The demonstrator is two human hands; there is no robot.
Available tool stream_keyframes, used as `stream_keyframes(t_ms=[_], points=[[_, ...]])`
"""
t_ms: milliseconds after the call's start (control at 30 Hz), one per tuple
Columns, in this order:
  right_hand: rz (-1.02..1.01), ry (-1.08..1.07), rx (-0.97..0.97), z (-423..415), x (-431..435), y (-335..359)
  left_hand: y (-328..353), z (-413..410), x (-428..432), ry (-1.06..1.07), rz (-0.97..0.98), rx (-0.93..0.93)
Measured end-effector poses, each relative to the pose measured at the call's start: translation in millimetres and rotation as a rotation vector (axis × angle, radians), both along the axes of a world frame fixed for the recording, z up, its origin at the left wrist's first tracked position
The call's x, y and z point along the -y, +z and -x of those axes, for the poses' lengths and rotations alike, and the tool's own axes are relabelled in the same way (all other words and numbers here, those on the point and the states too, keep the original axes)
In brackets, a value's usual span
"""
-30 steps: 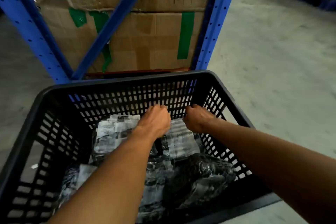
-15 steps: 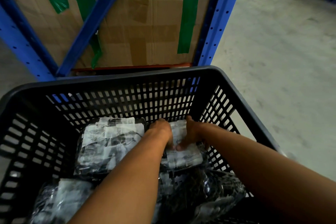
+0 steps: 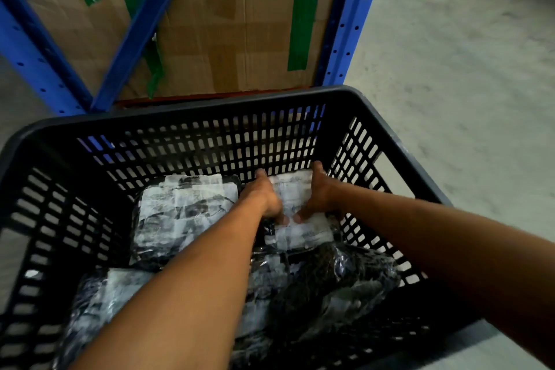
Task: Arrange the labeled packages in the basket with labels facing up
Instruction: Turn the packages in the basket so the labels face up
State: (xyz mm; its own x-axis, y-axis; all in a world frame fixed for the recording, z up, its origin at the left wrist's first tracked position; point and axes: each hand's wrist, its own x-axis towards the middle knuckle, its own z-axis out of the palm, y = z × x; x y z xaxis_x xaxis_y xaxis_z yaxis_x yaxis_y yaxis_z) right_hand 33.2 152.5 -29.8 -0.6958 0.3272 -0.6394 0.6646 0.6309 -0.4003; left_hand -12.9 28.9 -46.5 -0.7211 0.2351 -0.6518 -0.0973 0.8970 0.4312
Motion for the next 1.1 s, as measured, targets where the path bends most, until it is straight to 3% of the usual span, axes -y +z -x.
stream_keyframes(t_ms=[100,200,300,400,500,633,767,933,1100], points=[[-0.076,-0.020,-0.097,-5.8,3.3,16.6,14.0,-3.1,4.3,0.086,-0.083,-0.035],[0.069,-0.192,-0.177,-8.5,7.0,34.6,36.1,2.4,13.9,0.159,-0.157,-0.050],[0.109,-0.280,-0.276,-11.5,16.3,47.9,59.9,11.6,29.2,0.288,-0.353,0.152],[0.337,-0.475,-0.402,-8.0,23.4,65.7,71.9,15.9,42.3,0.588,-0.554,0.295],[0.515,-0.651,-0.417,-3.7,18.6,86.4,67.1,9.5,43.4,0.735,-0.577,0.320],[0.364,-0.538,-0.298,-7.4,10.5,89.2,60.5,4.5,41.2,0.725,-0.686,0.308],[0.431,-0.371,0.010,-17.2,6.3,87.4,68.9,1.7,51.3,0.659,-0.797,0.362],[0.348,-0.327,-0.029,-23.2,-6.3,82.1,58.9,-10.7,55.8,0.501,-0.726,0.411],[0.311,-0.291,-0.084,-24.7,-11.1,78.5,49.3,-19.4,48.9,0.425,-0.638,0.285]])
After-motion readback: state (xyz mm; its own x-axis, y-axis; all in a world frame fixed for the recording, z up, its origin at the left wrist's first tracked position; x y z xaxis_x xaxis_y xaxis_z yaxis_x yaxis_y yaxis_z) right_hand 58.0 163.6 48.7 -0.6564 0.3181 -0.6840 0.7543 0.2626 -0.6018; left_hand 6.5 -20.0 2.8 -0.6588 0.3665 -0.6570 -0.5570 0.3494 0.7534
